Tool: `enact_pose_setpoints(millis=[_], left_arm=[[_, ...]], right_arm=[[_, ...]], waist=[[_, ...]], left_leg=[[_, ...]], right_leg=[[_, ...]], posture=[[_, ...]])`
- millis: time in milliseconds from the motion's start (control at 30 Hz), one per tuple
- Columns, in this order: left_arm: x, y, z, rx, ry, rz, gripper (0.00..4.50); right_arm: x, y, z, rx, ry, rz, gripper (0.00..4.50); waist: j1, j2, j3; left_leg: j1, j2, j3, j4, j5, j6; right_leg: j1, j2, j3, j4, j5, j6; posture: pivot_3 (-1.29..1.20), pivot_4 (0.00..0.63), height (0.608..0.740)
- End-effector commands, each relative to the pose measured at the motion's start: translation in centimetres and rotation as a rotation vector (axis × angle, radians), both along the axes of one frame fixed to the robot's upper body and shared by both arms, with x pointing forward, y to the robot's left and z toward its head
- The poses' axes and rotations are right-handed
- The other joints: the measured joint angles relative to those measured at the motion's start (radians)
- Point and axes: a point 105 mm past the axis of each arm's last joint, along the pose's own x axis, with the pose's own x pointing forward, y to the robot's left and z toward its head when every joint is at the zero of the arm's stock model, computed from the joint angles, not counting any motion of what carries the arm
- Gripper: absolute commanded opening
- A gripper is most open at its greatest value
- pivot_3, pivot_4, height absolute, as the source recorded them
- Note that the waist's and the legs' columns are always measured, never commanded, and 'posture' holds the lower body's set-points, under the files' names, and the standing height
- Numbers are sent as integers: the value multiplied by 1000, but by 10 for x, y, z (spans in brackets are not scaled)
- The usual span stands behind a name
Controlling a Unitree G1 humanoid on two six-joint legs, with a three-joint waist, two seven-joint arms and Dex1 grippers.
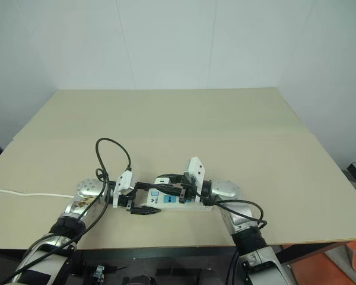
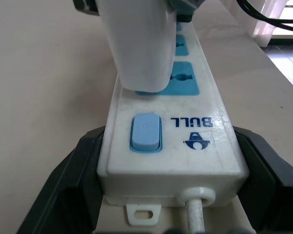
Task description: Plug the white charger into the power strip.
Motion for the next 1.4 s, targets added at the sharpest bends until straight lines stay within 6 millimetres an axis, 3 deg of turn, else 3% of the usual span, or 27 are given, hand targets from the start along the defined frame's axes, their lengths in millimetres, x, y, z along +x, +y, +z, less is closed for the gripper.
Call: enact_pose_setpoints(millis=[33, 600, 1033, 1400], left_arm=[[-6, 5, -10, 55, 33, -13, 3277], [-3, 7, -9, 64, 28, 1, 3277], [-2, 6, -9, 68, 25, 0, 3277], [-3, 6, -10, 69, 27, 2, 3277]], right_arm=[[2, -7, -9, -44, 7, -9, 1152], [4, -75, -42, -234, 102, -81, 1152], [0, -34, -48, -288, 117, 60, 1152], [-10, -31, -66, -359, 184, 119, 1152]], waist=[[0, 0, 0], [11, 0, 0], [4, -1, -1], [2, -3, -3]], left_leg=[[0, 0, 0, 0, 0, 0], [3, 0, -1, 0, 0, 0], [6, 0, -1, 0, 0, 0], [9, 0, 0, -1, 0, 0]], right_leg=[[0, 0, 0, 0, 0, 0], [5, -1, -1, -2, -3, 5], [7, 0, -1, -2, -3, 5], [9, 0, -1, -1, -3, 4]], posture=[[0, 150, 740], [0, 150, 740], [0, 150, 740], [0, 150, 740]])
